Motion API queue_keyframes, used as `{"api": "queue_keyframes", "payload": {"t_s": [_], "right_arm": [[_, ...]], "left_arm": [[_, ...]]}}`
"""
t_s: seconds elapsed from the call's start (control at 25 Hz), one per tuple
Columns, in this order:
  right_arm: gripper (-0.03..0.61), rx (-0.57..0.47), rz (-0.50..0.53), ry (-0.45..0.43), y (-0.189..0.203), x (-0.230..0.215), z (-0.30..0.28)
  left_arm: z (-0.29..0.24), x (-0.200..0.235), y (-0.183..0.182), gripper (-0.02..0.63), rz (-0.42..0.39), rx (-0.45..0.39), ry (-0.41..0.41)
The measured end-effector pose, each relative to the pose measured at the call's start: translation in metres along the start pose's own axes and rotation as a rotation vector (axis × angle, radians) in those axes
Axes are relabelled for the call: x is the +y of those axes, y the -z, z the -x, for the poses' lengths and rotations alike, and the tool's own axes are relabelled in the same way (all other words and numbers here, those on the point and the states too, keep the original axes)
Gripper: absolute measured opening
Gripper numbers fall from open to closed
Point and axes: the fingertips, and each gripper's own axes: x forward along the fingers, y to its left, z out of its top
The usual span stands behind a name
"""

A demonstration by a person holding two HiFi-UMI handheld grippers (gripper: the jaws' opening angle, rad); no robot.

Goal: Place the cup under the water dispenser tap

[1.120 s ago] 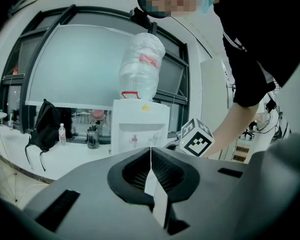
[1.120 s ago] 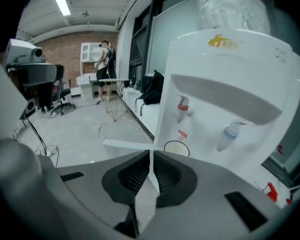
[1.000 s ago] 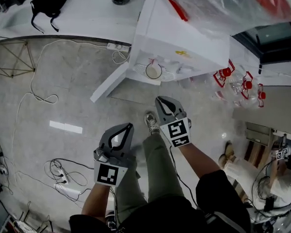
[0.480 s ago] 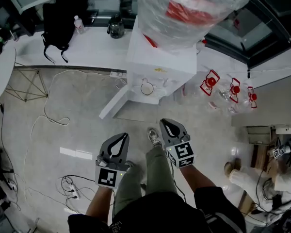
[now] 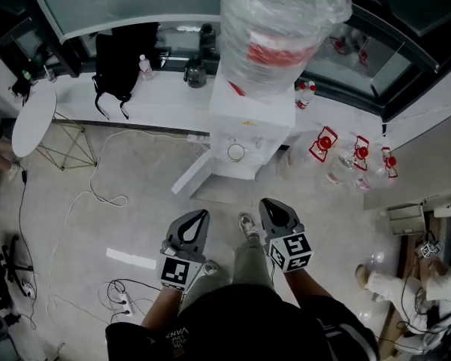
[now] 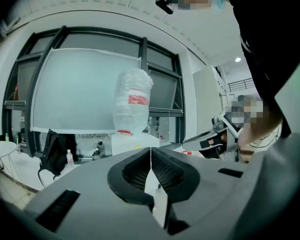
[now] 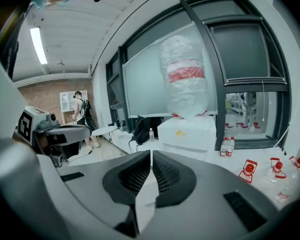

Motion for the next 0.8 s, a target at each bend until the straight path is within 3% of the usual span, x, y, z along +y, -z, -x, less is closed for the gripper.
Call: {"api": "queue_keyframes", "payload": {"t_s": [0.44, 0.8], "right_arm": [[0.048, -0.1, -0.01, 0.042, -0.03, 0.031, 0.068], [0.048, -0.135, -0.012, 0.016, -0.028, 0.061, 0.095]], "left_arm": [[0.064, -0.025, -0.027, 0.021, -0.064, 0.001, 0.011], [0.101, -0.033, -0.036, 0.021, -0.035, -0.042, -0.02]]}}
